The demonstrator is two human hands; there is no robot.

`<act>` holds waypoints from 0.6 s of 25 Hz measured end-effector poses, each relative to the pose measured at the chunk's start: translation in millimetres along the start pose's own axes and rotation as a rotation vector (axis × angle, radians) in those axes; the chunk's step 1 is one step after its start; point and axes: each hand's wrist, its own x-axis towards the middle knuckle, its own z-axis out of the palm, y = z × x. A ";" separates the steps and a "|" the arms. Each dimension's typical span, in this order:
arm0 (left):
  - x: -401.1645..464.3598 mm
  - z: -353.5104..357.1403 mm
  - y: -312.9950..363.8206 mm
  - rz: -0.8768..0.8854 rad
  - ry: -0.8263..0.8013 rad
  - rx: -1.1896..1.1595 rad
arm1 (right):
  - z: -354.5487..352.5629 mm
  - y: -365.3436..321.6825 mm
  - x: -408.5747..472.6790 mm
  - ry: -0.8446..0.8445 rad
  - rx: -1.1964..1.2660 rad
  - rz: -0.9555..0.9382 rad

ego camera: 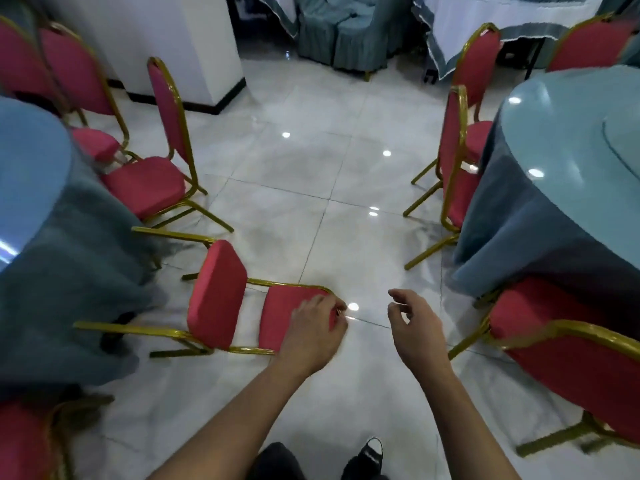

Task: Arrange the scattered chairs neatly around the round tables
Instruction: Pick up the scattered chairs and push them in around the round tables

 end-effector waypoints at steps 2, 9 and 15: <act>16.3 7.8 10.1 -0.065 0.046 0.007 | -6.8 2.4 39.9 -0.061 -0.006 -0.041; 74.0 5.4 -8.3 -0.367 0.237 -0.038 | 32.2 -32.4 144.2 -0.408 0.001 -0.204; 146.5 -12.3 -24.1 -0.472 0.374 -0.099 | 64.9 -83.5 223.3 -0.539 -0.052 -0.369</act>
